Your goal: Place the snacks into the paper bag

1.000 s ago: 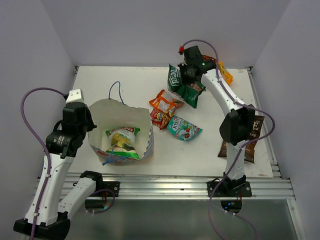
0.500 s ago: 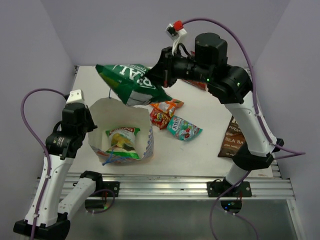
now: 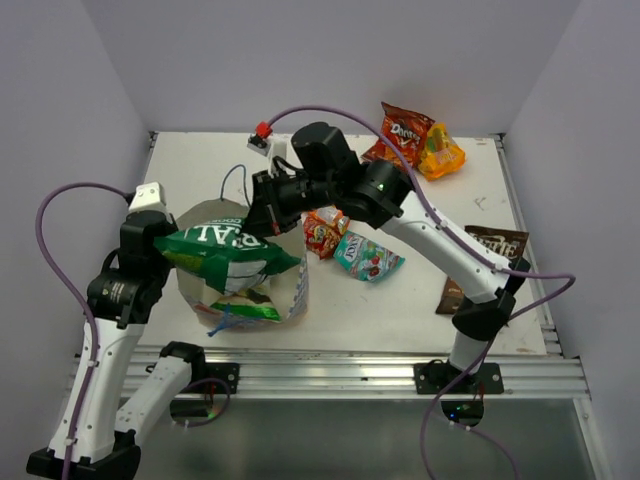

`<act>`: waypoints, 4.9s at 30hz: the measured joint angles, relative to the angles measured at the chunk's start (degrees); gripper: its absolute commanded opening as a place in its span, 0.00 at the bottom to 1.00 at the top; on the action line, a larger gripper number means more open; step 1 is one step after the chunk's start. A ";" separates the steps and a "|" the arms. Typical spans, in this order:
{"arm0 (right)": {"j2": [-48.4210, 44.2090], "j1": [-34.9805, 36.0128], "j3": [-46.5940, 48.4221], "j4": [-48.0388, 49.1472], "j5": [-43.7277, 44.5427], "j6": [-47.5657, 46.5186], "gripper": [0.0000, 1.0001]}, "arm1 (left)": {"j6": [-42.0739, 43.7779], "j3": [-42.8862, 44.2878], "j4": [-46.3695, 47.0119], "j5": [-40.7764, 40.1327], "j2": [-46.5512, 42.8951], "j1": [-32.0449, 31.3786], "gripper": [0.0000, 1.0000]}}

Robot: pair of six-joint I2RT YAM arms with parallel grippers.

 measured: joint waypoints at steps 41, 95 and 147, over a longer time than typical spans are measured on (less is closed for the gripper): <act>38.88 -44.39 13.79 1.31 36.09 -17.00 0.81 | -0.04 -0.61 0.00 -0.59 1.01 0.00 0.00; -2.97 -0.57 -11.98 -10.71 -4.79 -17.57 0.00 | -0.42 -2.60 0.55 2.54 -2.03 0.00 0.00; 14.71 -44.39 -12.39 -4.17 50.21 -22.58 0.92 | -0.35 -4.15 0.85 2.32 -3.58 0.00 0.00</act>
